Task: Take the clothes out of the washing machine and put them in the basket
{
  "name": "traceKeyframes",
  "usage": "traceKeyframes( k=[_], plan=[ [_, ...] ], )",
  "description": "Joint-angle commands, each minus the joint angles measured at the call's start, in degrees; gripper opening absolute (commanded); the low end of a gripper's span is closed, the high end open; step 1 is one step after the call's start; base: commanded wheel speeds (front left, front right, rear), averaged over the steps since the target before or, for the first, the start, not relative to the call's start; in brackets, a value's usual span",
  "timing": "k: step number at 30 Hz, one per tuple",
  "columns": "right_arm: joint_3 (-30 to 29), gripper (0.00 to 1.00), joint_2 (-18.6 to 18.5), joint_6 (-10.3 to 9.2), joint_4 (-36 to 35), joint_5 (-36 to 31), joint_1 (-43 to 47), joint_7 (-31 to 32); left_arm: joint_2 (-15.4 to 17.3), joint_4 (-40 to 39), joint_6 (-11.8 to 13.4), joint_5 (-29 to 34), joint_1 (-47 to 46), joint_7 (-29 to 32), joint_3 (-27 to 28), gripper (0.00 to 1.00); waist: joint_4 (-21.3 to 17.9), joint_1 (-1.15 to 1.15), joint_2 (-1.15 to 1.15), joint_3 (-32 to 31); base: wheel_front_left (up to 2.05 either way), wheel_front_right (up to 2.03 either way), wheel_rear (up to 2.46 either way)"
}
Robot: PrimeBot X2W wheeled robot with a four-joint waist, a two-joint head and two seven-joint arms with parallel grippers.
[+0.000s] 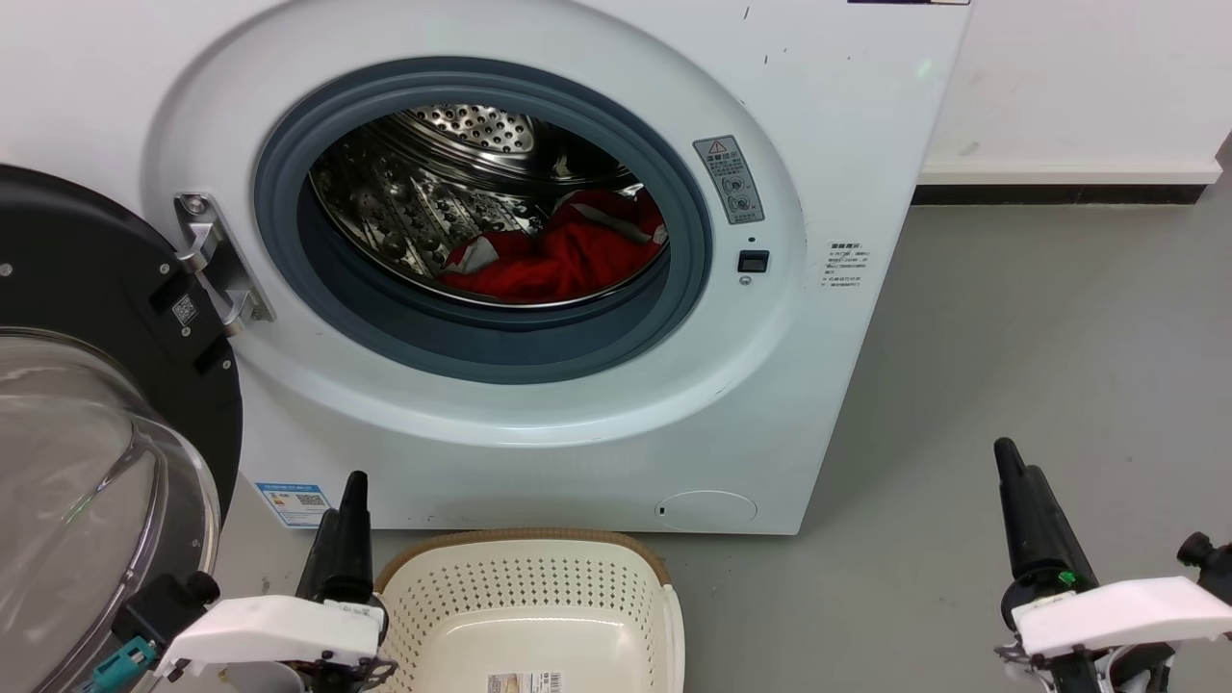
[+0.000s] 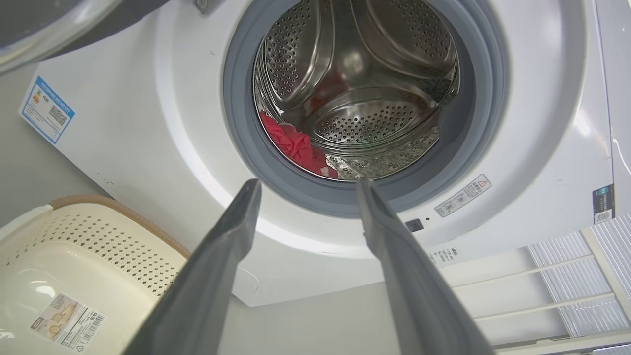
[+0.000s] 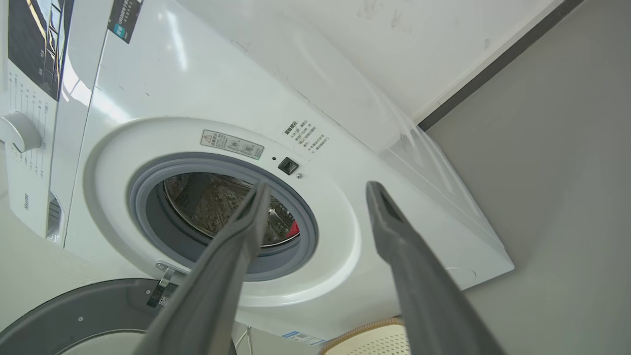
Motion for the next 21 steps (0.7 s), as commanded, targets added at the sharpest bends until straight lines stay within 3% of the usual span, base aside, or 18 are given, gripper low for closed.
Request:
traceKeyframes(
  k=[1,21],
  plan=[
    [0.37,1.00,-0.25,0.01,-1.55,-3.03,0.03,-0.76,0.20,-1.46,0.43,2.73,0.06,-0.81,-0.31,1.00,0.00,0.00,0.00,0.00,0.00,0.00,0.00],
    [1.93,1.00,-0.26,0.01,-5.46,-19.41,2.16,-4.36,0.24,-4.26,1.91,17.98,1.99,-4.41,-1.91,1.00,0.07,0.00,0.00,0.01,0.00,0.00,0.00]
  ],
)
